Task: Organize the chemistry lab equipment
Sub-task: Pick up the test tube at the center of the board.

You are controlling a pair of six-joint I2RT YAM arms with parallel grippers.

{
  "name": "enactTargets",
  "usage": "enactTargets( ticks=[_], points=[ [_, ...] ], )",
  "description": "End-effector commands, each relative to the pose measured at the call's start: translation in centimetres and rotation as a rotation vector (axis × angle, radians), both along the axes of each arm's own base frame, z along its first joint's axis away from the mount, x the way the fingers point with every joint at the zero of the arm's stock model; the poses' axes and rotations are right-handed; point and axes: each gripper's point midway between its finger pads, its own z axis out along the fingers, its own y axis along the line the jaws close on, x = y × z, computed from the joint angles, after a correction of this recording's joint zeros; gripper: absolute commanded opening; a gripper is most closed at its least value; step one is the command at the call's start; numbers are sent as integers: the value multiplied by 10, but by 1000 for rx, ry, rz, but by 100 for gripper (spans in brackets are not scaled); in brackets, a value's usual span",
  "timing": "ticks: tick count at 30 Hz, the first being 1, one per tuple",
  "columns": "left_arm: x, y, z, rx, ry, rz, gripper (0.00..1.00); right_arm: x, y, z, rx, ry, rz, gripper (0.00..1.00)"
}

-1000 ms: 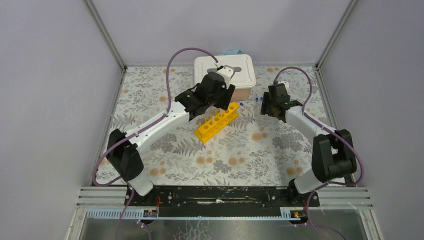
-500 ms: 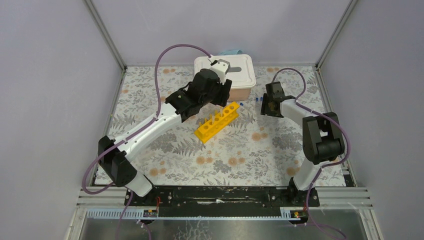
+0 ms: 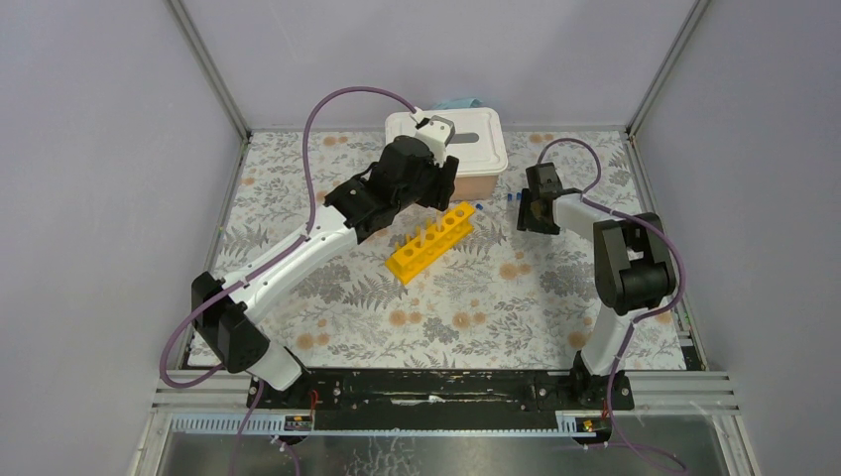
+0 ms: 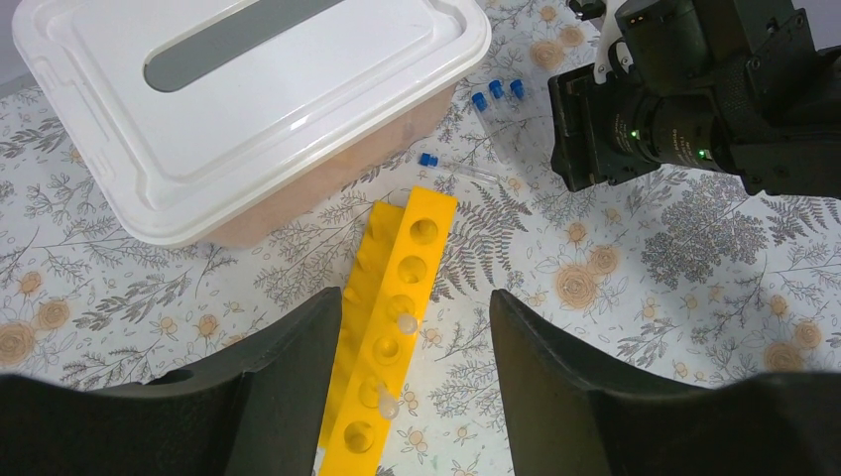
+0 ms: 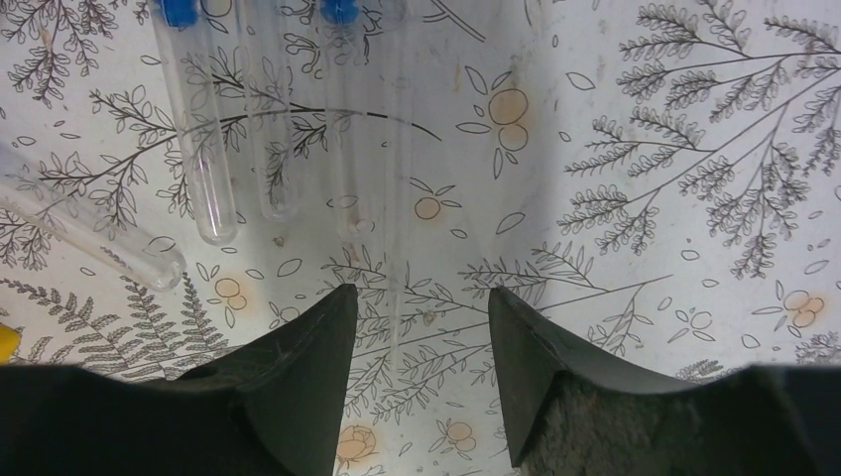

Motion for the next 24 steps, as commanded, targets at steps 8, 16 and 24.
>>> enactTargets(
  ticks=[8, 16, 24],
  points=[
    [-3, 6, 19, -36, -51, 16, 64, 12, 8, -3, 45, 2, 26, 40],
    [-9, 12, 20, -41, -51, 22, 64, -4, 9, -15, 65, 51, 15, 26],
    [-16, 17, 20, -53, -41, 29, 64, -24, 8, -19, 80, 77, 6, 12]
  ],
)
